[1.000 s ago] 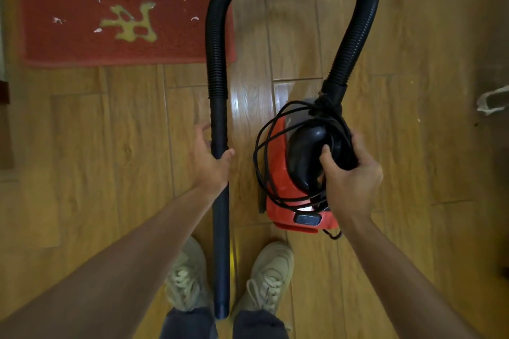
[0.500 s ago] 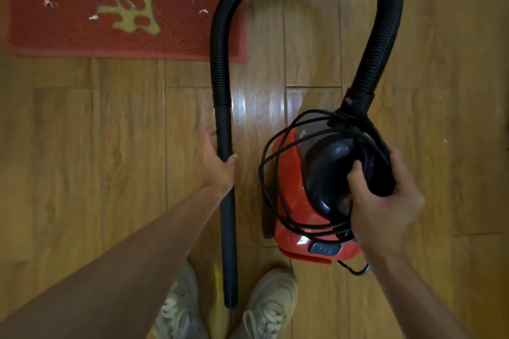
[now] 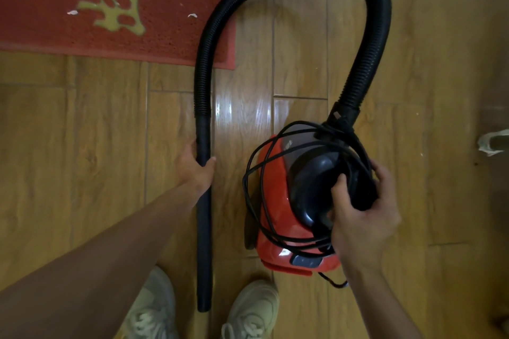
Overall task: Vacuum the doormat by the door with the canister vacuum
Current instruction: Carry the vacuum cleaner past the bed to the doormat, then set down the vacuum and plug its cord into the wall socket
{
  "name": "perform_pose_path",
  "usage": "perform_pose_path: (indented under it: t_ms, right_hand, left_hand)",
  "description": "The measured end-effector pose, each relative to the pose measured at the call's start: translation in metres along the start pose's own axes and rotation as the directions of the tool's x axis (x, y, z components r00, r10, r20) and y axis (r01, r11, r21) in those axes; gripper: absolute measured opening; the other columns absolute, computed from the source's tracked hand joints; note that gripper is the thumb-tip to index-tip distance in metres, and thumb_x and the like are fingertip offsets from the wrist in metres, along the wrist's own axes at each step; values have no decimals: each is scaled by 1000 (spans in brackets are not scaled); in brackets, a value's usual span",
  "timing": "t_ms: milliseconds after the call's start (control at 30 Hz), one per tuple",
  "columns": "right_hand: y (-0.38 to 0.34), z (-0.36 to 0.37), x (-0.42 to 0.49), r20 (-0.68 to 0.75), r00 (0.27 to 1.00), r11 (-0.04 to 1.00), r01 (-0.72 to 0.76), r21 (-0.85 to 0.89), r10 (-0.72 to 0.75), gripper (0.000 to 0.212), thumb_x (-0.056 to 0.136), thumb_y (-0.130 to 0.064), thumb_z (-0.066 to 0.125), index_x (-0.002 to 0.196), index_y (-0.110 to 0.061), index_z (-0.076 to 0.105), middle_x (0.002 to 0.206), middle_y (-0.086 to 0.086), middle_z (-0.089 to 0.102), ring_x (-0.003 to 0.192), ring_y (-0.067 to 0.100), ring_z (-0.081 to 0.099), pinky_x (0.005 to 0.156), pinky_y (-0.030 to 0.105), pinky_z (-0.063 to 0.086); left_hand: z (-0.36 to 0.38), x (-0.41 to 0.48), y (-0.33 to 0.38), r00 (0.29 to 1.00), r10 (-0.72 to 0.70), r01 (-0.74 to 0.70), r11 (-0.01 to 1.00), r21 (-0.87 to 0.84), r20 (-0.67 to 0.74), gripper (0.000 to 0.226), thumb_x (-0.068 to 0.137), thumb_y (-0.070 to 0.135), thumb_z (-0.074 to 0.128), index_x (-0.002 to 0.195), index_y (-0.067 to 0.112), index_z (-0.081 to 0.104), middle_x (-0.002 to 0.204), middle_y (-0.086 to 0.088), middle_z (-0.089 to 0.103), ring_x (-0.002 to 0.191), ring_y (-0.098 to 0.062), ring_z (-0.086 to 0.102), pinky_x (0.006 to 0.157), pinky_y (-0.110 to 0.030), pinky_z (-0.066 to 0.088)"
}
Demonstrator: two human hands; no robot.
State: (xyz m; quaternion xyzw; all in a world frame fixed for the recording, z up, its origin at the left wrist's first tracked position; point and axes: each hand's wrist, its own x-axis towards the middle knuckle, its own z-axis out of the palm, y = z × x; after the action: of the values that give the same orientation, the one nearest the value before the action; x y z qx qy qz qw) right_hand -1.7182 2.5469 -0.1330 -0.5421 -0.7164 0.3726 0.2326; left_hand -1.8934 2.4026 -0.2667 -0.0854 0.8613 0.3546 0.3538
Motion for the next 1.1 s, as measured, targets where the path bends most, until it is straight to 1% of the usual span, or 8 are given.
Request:
perform_pose_path:
  t_ms: [167,267,400,467,567,733,900,1100]
  right_hand:
    - [-10,-5,-3,48,990,991,-132,-31,133,42,91,-27,68,128,-30,49,115,-8,66,103,6,65,90,38,57]
    - [-15,-15,1,169,959,972,-212,-103,227,58,90,-34,68,138,-26,37,126,-1,59,113,14,61,97,43,54]
    - [-37,-38,9,342,864,919,-286,-271,370,93,86,-39,73,155,-19,14,152,11,37,137,28,43,111,50,41]
    - [-54,-54,7,387,837,874,-200,-442,387,93,87,-35,72,156,-14,13,154,15,29,142,34,32,115,51,32]
    - [-83,-79,-2,481,799,812,-17,-583,362,82,87,-32,68,153,-18,21,146,15,36,135,36,33,110,49,34]
    - [-134,-114,-13,568,748,797,88,-597,343,79,87,-39,63,153,-26,21,142,9,42,133,30,37,105,43,38]
    - [-189,-147,-18,648,721,794,236,-561,244,71,91,-38,59,151,-23,26,138,6,47,130,26,41,104,38,41]
    - [-254,-192,-23,707,697,791,360,-494,124,60,95,-30,57,147,-15,32,139,10,47,130,27,42,104,35,38]
  left_hand:
    - [-39,-26,19,988,-88,83,996,41,125,63,96,37,60,151,29,30,147,-12,46,130,-30,50,108,-41,44]
    - [-73,-50,39,980,-59,24,984,179,191,58,98,41,55,150,30,33,140,-20,52,120,-37,57,101,-46,49]
    - [-112,-93,76,955,61,-171,914,369,290,59,99,36,53,151,21,28,139,-17,49,122,-31,53,101,-39,45]
    - [-130,-117,97,923,151,-321,811,490,354,63,100,36,52,152,16,25,143,-17,45,128,-31,46,106,-40,42]
    - [-153,-154,127,858,250,-498,617,610,448,63,99,40,50,150,13,25,142,-13,43,129,-29,43,104,-41,43]
    - [-181,-201,172,831,276,-555,387,736,482,67,96,52,46,147,15,26,137,-13,46,124,-29,46,100,-44,47]
    - [-209,-242,206,807,349,-578,302,758,476,61,94,52,46,142,17,34,129,-11,50,116,-27,50,91,-42,50]
    - [-244,-298,232,745,490,-646,361,672,453,37,90,44,51,116,16,48,108,-6,54,104,-26,53,81,-35,44]
